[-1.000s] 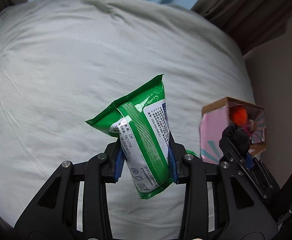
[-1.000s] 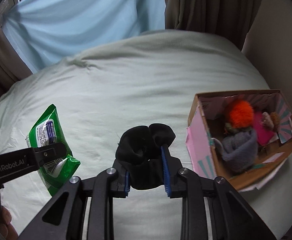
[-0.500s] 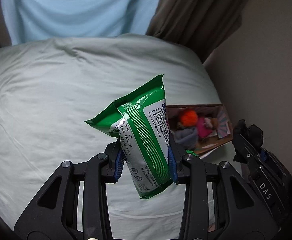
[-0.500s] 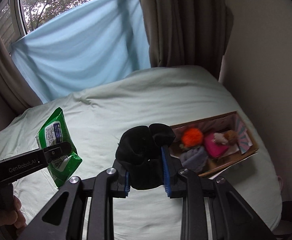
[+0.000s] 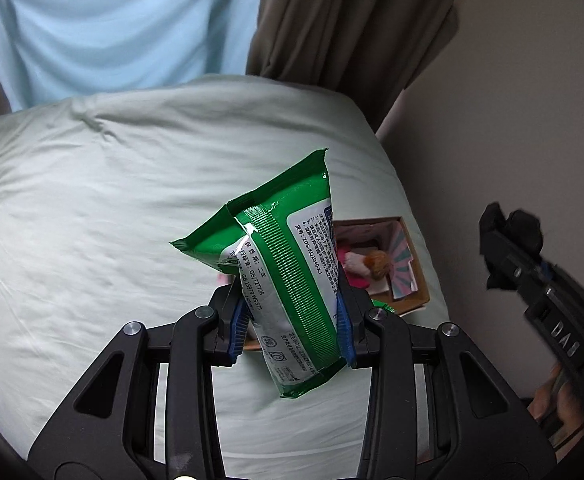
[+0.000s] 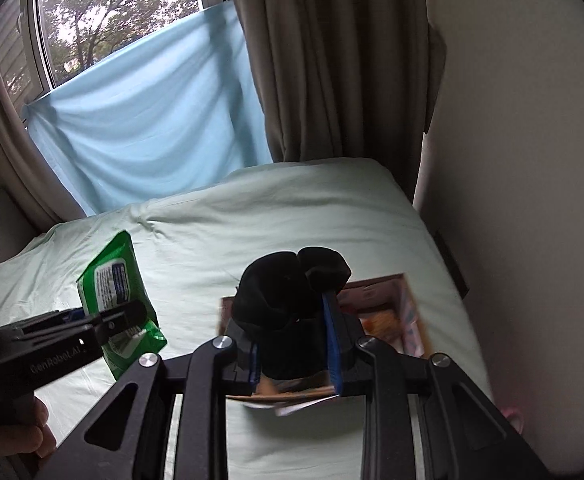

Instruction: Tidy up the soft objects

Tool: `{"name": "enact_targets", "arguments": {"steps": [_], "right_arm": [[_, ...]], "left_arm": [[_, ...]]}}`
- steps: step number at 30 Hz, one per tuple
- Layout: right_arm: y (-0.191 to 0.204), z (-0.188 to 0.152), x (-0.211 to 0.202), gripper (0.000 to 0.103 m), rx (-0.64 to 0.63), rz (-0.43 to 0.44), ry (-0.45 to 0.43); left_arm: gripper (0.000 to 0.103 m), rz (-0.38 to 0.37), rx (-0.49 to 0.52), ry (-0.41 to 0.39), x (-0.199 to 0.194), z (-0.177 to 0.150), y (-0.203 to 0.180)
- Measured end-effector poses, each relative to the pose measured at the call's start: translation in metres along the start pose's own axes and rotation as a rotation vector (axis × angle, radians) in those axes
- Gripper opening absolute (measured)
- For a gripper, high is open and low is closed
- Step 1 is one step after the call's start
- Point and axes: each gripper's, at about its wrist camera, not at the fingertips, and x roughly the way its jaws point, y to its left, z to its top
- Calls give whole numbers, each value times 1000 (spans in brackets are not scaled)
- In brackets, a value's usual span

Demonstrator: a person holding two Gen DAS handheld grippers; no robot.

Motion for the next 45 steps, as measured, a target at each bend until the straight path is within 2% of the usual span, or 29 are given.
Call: {"name": "enact_targets", "arguments": {"steps": [4, 9, 18, 25, 26, 27, 28, 29, 30, 31, 32, 40, 45], "right_arm": [[-39, 9, 25, 24, -2, 19, 49], [-72, 5, 69, 24, 12, 48, 138], [-102, -40, 139, 24, 50, 69, 303], [-127, -66, 180, 24, 122, 86, 432], [-129, -67, 184, 27, 135, 87, 440], [-131, -67, 187, 30, 146, 86, 448], [-133, -68, 189, 43, 155, 87, 457], [-133, -69, 192, 61, 163, 88, 465], [-133, -68, 193, 70, 173, 92, 467], [-134, -68, 192, 85, 180, 99, 460], [-134, -67, 190, 93, 187, 109, 450], [-124, -63, 180, 93, 173, 103, 431], [-111, -53, 160, 93, 155, 97, 400]], "left_arm": [[33, 27, -9, 58, 39, -7, -22], [33, 56, 15, 150, 92, -19, -44], [33, 76, 100, 312, 187, -36, -65], [35, 104, 214, 373, 219, -49, -75], [42, 105, 223, 380, 221, -49, -76], [64, 111, 236, 387, 222, -50, -76], [82, 121, 249, 392, 223, -49, -77], [102, 133, 261, 395, 223, -50, -76], [103, 149, 275, 386, 221, -50, -75], [103, 164, 285, 385, 219, -50, -72], [103, 172, 288, 385, 217, -50, -69], [103, 183, 238, 364, 194, -43, -44], [103, 176, 214, 319, 164, -38, -40]]}}
